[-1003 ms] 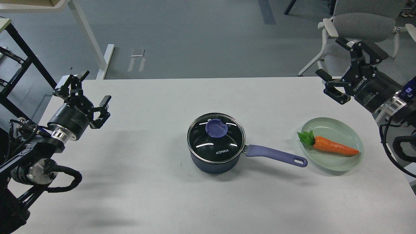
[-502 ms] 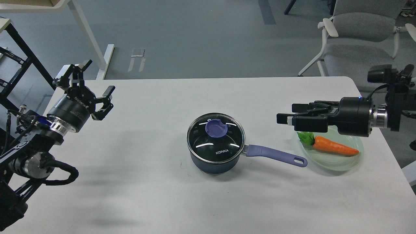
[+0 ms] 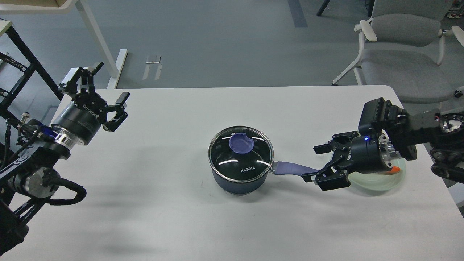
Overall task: Open pot lid
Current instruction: 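Lower the right gripper and grasp the purple saucepan handle, then reach the left gripper over the pot toward the purple lid knob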
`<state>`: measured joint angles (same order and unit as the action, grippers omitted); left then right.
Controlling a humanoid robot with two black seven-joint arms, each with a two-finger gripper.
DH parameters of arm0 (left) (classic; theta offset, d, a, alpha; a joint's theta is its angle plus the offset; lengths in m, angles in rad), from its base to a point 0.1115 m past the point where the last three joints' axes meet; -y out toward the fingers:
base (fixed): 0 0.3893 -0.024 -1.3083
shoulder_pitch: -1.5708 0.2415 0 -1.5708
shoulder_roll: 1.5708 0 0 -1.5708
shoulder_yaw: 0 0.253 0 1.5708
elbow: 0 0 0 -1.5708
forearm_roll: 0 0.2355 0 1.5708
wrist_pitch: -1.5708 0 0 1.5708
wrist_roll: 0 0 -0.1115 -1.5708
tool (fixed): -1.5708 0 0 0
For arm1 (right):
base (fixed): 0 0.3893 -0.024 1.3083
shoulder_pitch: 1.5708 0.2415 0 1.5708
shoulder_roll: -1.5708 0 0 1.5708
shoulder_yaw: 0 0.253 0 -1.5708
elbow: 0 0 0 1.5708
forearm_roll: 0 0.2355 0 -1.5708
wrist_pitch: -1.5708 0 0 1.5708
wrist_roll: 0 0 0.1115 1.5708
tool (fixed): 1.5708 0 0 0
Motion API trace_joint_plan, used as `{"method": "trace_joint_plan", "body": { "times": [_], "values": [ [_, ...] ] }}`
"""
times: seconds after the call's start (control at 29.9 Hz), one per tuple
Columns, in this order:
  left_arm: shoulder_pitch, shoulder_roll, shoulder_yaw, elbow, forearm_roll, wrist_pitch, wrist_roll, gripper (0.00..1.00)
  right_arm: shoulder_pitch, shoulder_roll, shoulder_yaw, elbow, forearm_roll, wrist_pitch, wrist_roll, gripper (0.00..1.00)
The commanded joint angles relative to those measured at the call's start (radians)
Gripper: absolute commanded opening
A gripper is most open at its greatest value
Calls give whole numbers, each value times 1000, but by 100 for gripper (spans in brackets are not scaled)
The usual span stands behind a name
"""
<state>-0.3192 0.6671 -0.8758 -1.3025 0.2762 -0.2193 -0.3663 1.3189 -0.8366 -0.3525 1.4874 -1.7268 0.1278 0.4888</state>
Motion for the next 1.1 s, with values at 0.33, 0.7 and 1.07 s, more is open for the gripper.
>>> {"method": "trace_joint_plan", "body": {
  "times": [0.33, 0.7, 1.07],
  "values": [
    [-1, 0, -2, -1, 0, 0, 0, 99, 0, 83, -103, -81, -37, -53, 0, 82],
    [-6, 0, 1, -21, 40, 5, 1, 99, 2, 74, -108, -81, -71, -66, 0, 49],
    [-81, -7, 6, -21, 294, -5, 1, 99, 3, 76, -109, -82, -73, -68, 0, 30]
  ]
}}
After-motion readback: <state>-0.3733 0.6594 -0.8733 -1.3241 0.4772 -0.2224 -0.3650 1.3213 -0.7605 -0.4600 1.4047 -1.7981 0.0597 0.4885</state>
